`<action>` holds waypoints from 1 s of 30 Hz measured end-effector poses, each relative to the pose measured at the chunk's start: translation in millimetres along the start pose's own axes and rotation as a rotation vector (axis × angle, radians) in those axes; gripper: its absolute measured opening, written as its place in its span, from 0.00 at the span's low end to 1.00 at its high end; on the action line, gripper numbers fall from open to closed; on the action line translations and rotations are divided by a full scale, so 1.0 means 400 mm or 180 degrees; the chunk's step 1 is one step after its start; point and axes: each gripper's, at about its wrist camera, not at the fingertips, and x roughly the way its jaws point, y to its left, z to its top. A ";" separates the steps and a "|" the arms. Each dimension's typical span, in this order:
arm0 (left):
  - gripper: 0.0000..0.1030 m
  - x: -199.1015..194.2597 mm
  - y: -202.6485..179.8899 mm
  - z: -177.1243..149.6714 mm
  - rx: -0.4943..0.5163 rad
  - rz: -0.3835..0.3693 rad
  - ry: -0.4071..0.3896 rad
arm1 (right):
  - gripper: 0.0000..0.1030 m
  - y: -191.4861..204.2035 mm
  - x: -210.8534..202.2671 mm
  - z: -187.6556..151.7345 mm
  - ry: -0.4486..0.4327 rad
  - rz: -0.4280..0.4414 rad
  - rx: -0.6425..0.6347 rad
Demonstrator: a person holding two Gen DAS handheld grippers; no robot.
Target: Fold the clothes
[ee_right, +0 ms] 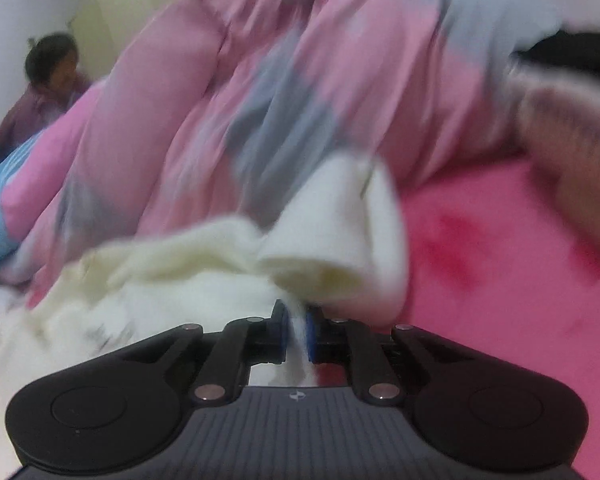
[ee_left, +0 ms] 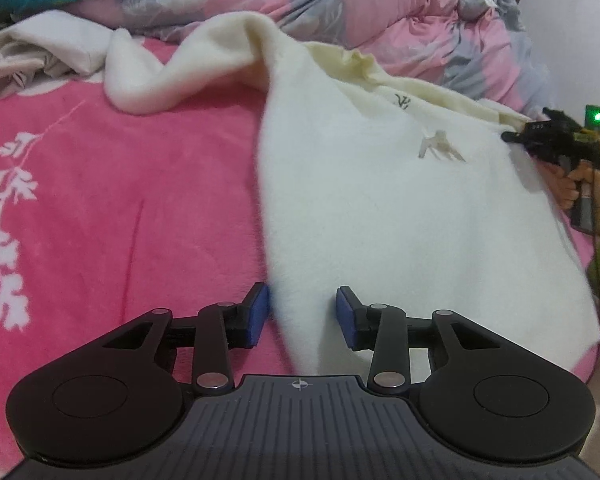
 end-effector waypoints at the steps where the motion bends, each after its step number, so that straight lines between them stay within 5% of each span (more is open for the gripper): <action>1: 0.37 0.000 0.003 0.000 -0.0007 -0.0023 -0.0002 | 0.09 -0.008 0.016 0.002 0.0002 -0.0065 0.0011; 6: 0.37 -0.004 -0.007 -0.012 0.0135 -0.0021 -0.0076 | 0.13 -0.016 0.125 -0.039 0.0180 -0.0416 -0.0179; 8: 0.37 -0.007 -0.008 -0.015 0.0164 -0.0022 -0.0105 | 0.19 -0.033 0.101 -0.029 0.0235 -0.0381 0.0033; 12: 0.38 -0.008 0.006 -0.018 0.0106 -0.0106 -0.0155 | 0.54 -0.059 0.005 -0.016 0.0300 -0.0502 0.0464; 16: 0.40 -0.011 0.020 -0.025 0.0016 -0.0214 -0.0228 | 0.54 -0.004 -0.155 -0.019 0.0030 -0.0655 0.0259; 20: 0.40 -0.011 0.027 -0.033 -0.0008 -0.0274 -0.0309 | 0.52 0.205 -0.186 -0.025 0.0168 0.0155 -0.0402; 29: 0.40 -0.013 0.050 -0.070 0.0006 -0.0448 -0.0633 | 0.42 0.764 0.065 -0.191 0.0817 0.1158 -0.2067; 30: 0.40 -0.013 0.054 -0.073 0.0021 -0.0482 -0.0662 | 0.39 0.780 0.108 -0.201 0.0899 0.1115 -0.2114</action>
